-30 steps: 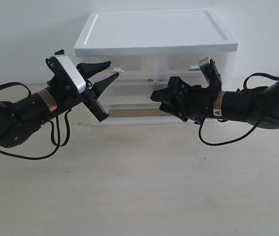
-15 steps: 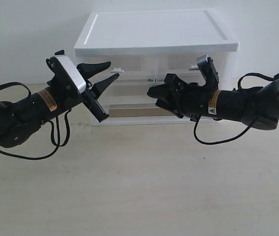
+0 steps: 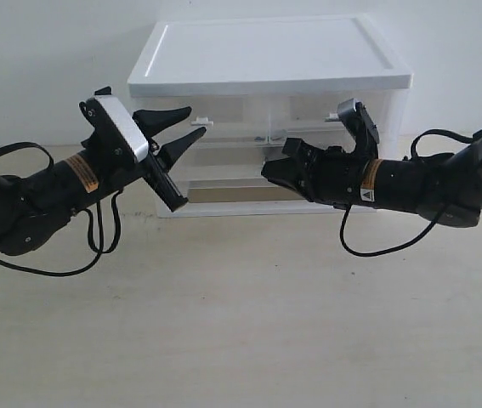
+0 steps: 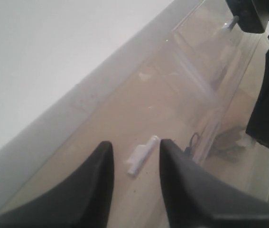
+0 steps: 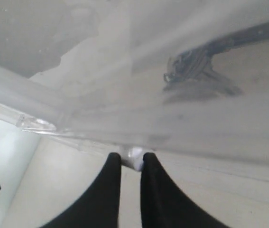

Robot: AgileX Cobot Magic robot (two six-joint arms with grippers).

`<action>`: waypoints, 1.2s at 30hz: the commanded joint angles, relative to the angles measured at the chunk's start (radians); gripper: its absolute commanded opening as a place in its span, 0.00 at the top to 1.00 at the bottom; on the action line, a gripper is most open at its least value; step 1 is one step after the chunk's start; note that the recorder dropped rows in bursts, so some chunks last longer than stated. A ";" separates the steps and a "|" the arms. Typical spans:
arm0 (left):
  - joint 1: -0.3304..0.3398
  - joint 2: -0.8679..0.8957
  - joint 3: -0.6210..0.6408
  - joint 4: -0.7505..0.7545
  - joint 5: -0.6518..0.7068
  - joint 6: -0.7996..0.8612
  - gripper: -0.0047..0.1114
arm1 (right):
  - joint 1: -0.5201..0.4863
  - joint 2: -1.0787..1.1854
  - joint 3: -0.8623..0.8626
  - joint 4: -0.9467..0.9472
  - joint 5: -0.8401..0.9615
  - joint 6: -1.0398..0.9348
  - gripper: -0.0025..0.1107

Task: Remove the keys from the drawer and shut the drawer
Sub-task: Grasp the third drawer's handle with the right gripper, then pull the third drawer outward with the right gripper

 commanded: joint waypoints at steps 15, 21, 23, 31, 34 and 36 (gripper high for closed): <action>0.000 -0.006 -0.025 -0.062 -0.021 -0.551 0.69 | 0.001 -0.135 0.146 -0.139 0.137 -0.074 0.98; 0.000 -0.021 -0.055 -0.022 0.066 -0.676 0.69 | 0.001 -0.179 0.194 -0.155 0.150 -0.082 0.98; 0.000 -0.021 -0.064 -0.022 0.083 -0.687 0.69 | 0.001 -0.209 0.221 -0.173 0.154 -0.084 0.98; 0.000 -0.021 -0.064 -0.020 0.088 -0.687 0.69 | 0.001 -0.297 0.314 -0.208 0.164 -0.088 0.98; 0.000 -0.021 -0.064 -0.020 0.088 -0.687 0.69 | 0.001 -0.323 0.359 -0.223 0.164 -0.095 0.98; 0.000 -0.021 -0.064 -0.020 0.088 -0.687 0.69 | 0.001 -0.337 0.389 -0.223 0.164 -0.106 0.98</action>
